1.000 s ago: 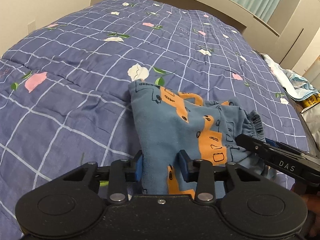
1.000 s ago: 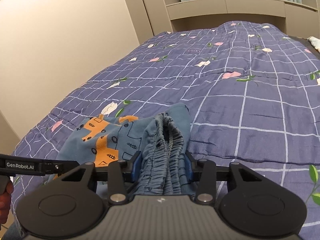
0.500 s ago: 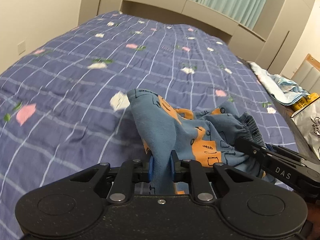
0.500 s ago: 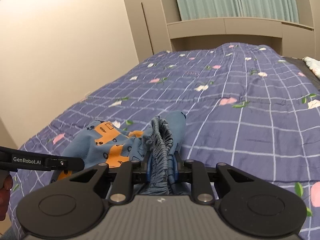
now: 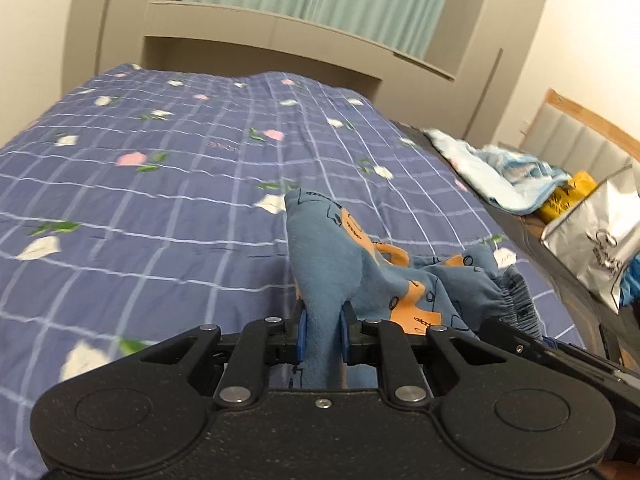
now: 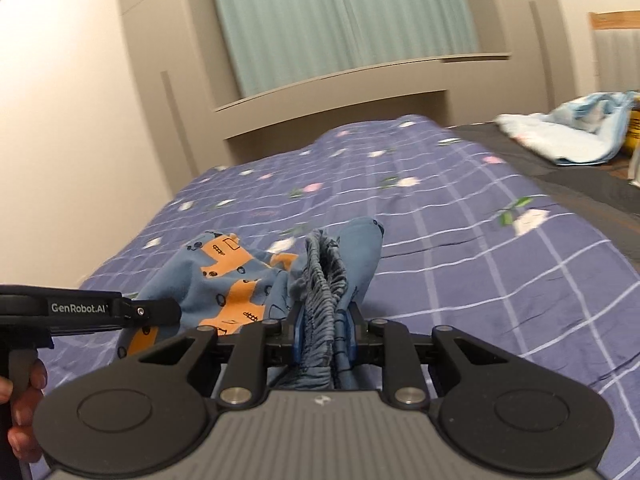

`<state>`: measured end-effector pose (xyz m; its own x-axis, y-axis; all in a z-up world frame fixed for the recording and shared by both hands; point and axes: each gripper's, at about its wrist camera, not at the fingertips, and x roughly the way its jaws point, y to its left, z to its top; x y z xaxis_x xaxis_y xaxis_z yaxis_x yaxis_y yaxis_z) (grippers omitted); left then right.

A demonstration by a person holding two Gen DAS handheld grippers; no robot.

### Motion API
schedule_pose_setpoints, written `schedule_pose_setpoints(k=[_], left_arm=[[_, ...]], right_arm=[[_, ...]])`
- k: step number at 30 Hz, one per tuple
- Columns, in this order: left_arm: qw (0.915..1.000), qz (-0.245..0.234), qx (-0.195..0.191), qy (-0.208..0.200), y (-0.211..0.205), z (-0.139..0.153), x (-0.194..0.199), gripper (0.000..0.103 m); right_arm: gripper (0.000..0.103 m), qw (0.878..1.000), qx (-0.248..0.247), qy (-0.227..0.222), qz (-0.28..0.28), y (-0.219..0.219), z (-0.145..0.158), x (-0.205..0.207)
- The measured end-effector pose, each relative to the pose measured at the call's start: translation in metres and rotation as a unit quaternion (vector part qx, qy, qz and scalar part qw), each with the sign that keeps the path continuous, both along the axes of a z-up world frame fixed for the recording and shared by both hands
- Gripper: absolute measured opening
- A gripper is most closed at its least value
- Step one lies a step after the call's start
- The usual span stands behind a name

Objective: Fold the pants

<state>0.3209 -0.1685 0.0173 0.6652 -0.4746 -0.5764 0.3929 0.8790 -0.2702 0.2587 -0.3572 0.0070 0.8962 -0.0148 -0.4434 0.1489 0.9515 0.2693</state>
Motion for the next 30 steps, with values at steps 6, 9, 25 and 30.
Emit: schedule_pose_setpoints(k=[6, 9, 25, 30], left_arm=[[0.9993, -0.015, 0.032, -0.007, -0.014, -0.013, 0.008, 0.019], [0.9994, -0.014, 0.032, -0.001, -0.009, -0.016, 0.008, 0.020], [0.9983, 0.018, 0.048, -0.028, 0.000, 0.011, -0.014, 0.074], [0.9967, 0.036, 0.057, -0.045, 0.008, 0.026, -0.032, 0.096]], right_arm=[[0.025, 0.999, 0.032, 0.022, -0.032, -0.014, -0.021, 0.003], [0.028, 0.999, 0.029, 0.026, -0.032, -0.015, -0.026, 0.005], [0.079, 0.999, -0.013, 0.020, -0.037, -0.014, -0.010, -0.010], [0.092, 0.999, -0.029, 0.003, -0.043, -0.012, 0.005, -0.027]])
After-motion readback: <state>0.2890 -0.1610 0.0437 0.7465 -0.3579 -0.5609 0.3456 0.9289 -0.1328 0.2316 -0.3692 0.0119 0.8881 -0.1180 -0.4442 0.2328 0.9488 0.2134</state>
